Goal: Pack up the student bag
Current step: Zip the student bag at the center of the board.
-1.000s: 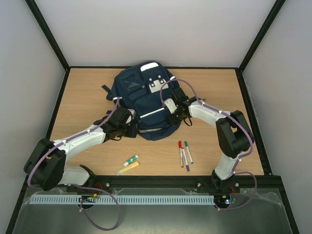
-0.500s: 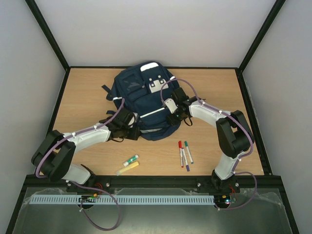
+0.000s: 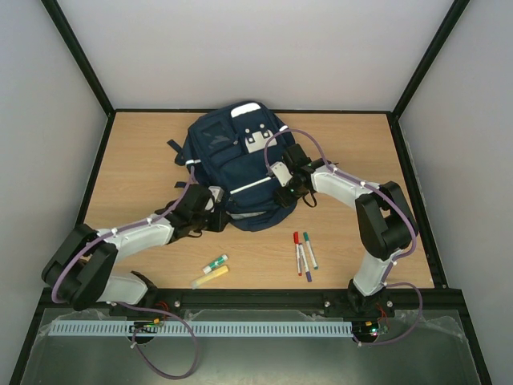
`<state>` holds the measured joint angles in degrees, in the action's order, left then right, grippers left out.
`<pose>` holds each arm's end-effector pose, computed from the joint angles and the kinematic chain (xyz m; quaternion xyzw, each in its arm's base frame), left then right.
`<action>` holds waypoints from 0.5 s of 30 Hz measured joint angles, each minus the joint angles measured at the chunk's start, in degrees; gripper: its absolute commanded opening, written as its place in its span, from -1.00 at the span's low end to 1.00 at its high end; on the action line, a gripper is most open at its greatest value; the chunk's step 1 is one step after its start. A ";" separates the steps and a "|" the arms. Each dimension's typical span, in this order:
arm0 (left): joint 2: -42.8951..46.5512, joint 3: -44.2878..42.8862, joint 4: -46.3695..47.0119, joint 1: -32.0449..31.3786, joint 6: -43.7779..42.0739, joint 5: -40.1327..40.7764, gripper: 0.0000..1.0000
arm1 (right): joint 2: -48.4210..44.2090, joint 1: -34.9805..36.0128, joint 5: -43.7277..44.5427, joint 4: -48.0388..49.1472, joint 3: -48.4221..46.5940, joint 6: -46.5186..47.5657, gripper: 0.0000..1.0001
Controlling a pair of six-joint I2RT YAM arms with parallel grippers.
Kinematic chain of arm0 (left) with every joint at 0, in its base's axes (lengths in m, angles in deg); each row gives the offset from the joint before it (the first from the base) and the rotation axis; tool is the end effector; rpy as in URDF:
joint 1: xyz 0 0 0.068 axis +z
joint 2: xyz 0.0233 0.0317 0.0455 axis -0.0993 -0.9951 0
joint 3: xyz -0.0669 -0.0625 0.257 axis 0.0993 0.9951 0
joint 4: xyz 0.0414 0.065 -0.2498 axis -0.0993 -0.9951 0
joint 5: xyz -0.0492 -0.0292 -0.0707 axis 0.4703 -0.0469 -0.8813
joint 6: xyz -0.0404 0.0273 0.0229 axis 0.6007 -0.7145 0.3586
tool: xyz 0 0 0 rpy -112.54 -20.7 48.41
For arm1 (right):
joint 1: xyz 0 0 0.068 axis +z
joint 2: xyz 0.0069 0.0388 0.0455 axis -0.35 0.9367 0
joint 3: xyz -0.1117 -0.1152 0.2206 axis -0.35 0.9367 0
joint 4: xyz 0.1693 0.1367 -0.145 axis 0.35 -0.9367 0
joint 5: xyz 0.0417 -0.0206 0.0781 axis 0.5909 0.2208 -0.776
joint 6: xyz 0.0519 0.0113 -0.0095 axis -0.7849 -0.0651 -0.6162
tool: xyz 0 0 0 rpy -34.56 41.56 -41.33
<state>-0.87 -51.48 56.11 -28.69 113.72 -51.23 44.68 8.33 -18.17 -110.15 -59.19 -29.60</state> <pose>0.2072 -0.1499 0.1626 0.0967 0.9157 -0.2669 0.2843 0.3212 0.1809 0.1923 -0.3540 0.8886 0.0882 0.2780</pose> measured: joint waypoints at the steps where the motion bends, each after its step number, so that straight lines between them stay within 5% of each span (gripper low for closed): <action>1: 0.00 0.22 0.50 0.22 0.17 -0.11 -0.34 | 0.00 0.00 0.00 0.00 0.00 0.00 0.08; 7: 0.63 1.99 2.58 1.95 1.60 -1.11 -0.17 | 0.00 0.00 -0.13 0.00 0.00 0.00 0.09; 15: 0.85 7.69 10.40 5.86 5.16 -9.46 -0.30 | 0.00 0.00 -0.35 -0.02 0.00 0.02 0.08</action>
<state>-0.01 -43.78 66.51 -22.84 118.88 -60.69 44.68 8.33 -18.52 -110.17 -59.19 -29.58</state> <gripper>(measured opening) 0.373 0.543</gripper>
